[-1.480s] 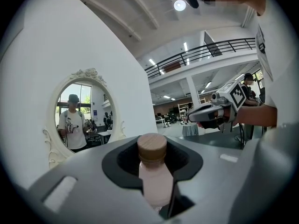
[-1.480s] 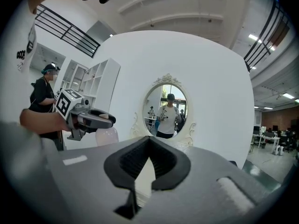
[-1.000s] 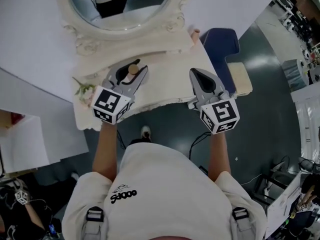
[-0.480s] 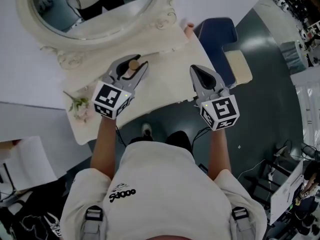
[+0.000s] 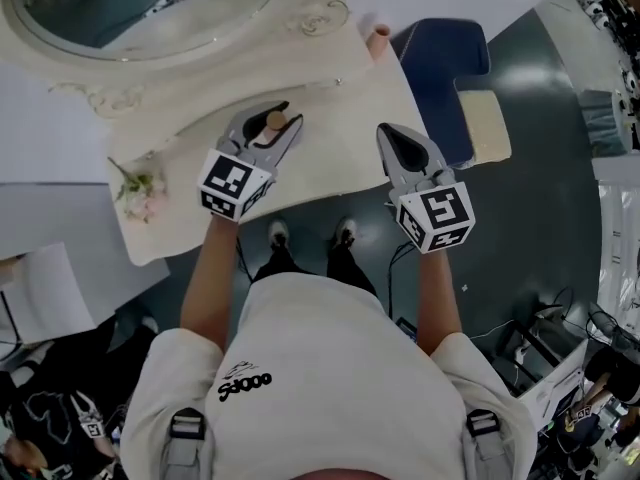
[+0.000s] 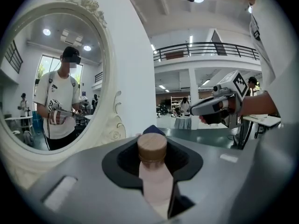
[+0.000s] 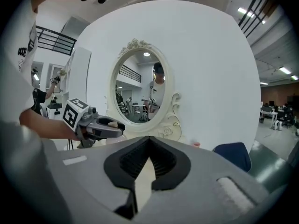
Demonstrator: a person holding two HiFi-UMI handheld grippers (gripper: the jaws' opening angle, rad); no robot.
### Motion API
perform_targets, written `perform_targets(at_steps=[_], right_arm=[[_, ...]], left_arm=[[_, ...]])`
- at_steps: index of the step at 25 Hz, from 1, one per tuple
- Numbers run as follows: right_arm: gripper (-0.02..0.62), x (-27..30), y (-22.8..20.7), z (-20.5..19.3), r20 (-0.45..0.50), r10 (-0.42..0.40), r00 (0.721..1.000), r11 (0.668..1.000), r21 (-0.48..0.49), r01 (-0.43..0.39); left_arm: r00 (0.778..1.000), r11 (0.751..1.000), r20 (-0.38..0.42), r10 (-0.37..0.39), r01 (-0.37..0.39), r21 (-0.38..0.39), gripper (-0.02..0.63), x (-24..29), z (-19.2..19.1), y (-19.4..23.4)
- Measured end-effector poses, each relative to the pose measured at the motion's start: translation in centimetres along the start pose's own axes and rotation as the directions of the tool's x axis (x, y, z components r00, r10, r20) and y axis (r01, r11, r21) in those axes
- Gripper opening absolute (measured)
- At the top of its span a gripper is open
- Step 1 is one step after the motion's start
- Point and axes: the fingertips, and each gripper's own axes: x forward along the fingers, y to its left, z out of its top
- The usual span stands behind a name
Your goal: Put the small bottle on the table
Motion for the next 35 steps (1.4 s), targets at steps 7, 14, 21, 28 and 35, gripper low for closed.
perform_targets(at_steps=[7,14,21,28,35], right_arm=[[0.002,1.0,-2.5,-4.4,-0.055,0.015,0.998,0.998,0.068,-0.012],[0.002,0.5,-3.2,-7.0,-0.115,-0.001,0.993,0.997,0.076,0.01],[0.002,-0.1,-4.2,-8.8,-0.14,-0.039,0.989,0.992,0.115,0.056],[0.002,-0.7,-5.8,-10.3,-0.175,-0.083,0.981,0.985,0.136,0.108],[0.002,-0.7,-5.6,-11.1,-0.194,-0.082,0.978,0.985,0.135,0.109]], left_arm=[[0.997,0.999,-0.069,-0.029,0.027,-0.023,0.133,4.9,-6.5,-0.7],[0.994,0.997,-0.101,-0.051,0.045,-0.055,0.133,7.8,-10.5,-0.9],[0.989,0.995,-0.127,-0.07,0.06,-0.08,0.133,9.8,-14.0,-1.2],[0.985,0.993,-0.159,-0.072,0.055,-0.105,0.133,11.0,-16.4,-1.0],[0.984,0.995,-0.17,-0.059,0.043,-0.095,0.133,11.9,-18.3,-0.6]])
